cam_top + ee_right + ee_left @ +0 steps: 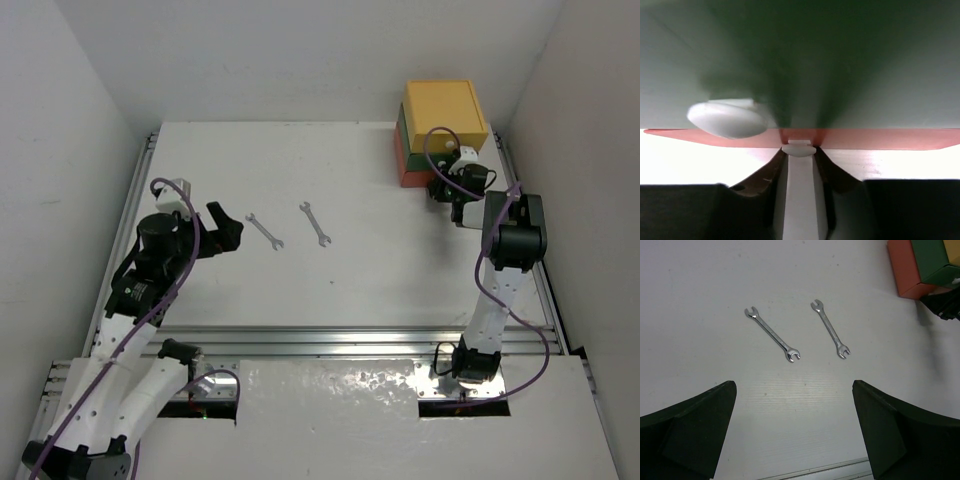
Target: Sort the tools into containers
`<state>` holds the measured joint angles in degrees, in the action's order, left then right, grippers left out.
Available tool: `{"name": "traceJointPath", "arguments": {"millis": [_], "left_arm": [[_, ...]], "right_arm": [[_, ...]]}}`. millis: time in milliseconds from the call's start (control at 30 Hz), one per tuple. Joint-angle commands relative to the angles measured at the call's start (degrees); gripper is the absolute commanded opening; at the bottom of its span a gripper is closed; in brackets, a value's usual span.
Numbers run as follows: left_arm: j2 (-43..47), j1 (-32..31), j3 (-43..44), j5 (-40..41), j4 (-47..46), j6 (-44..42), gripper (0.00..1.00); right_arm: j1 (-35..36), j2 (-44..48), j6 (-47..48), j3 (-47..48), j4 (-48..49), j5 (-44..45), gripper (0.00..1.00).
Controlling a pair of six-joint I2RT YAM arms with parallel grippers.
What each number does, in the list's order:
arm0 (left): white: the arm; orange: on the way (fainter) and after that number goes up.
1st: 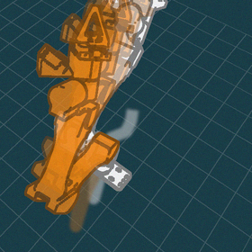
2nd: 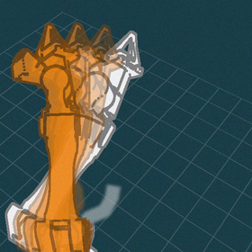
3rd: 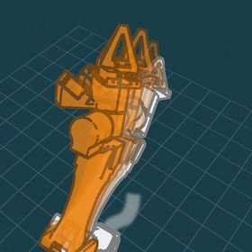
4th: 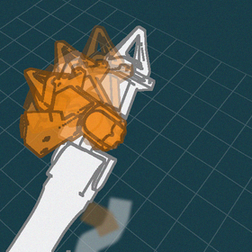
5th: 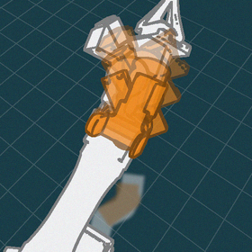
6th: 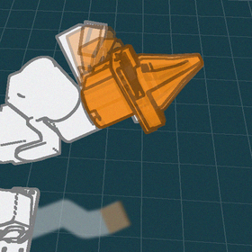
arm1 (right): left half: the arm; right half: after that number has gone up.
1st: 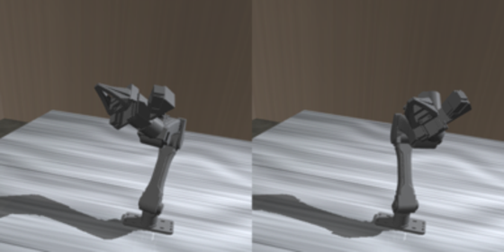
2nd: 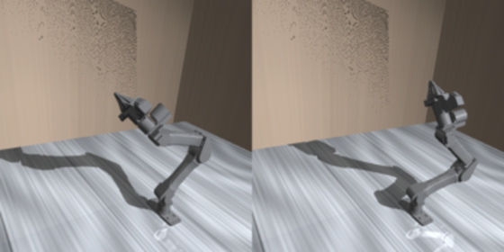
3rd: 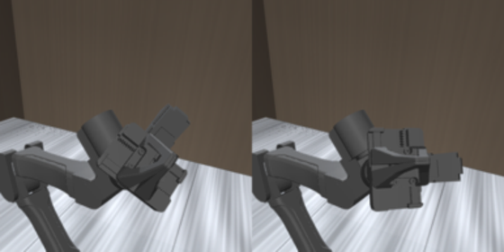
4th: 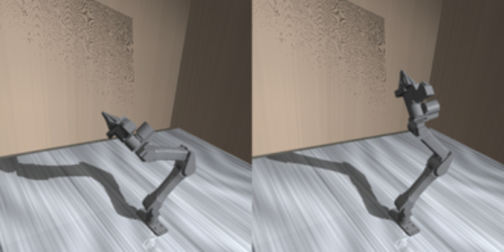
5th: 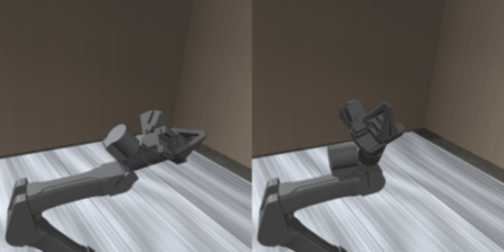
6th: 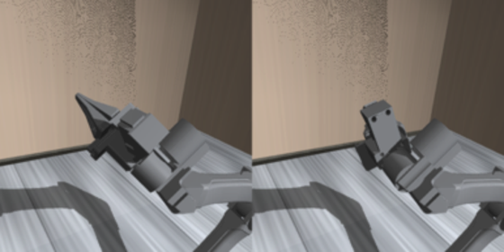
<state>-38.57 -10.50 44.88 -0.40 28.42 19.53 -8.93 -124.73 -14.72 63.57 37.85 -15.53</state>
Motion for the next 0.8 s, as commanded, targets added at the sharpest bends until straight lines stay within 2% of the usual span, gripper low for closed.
{"name": "traceJointPath", "arguments": {"millis": [0,133,233,400,733,767], "left_arm": [[-0.1,0.22,-0.32,-1.0,-3.2,-0.98,1.0],[-0.28,0.22,-0.41,-1.18,-3.11,-0.98,1.0],[-0.28,0.22,-0.41,-1.44,-3.2,-0.98,1.0],[-0.28,0.22,-0.5,-1.53,-3.29,-0.98,1.0],[-0.37,0.22,-0.5,-1.71,-3.29,-1.07,1.0],[-0.28,0.22,-0.5,-1.62,-3.29,-1.07,1.0]], "right_arm": [[-0.39,0.54,-0.04,2.09,5.66,-1.35,0.23],[-0.65,1.77,-0.75,0.85,7.68,-1.69,0.2],[-0.91,2.03,-2.06,1.03,7.42,-1.09,0.38],[-1.09,2.12,-3.03,0.77,8.82,-0.99,0.42],[-1.27,1.86,-3.47,1.82,9.7,-2.58,0.27],[-1.27,1.94,-3.39,1.82,9.79,-2.58,0.23]]}}
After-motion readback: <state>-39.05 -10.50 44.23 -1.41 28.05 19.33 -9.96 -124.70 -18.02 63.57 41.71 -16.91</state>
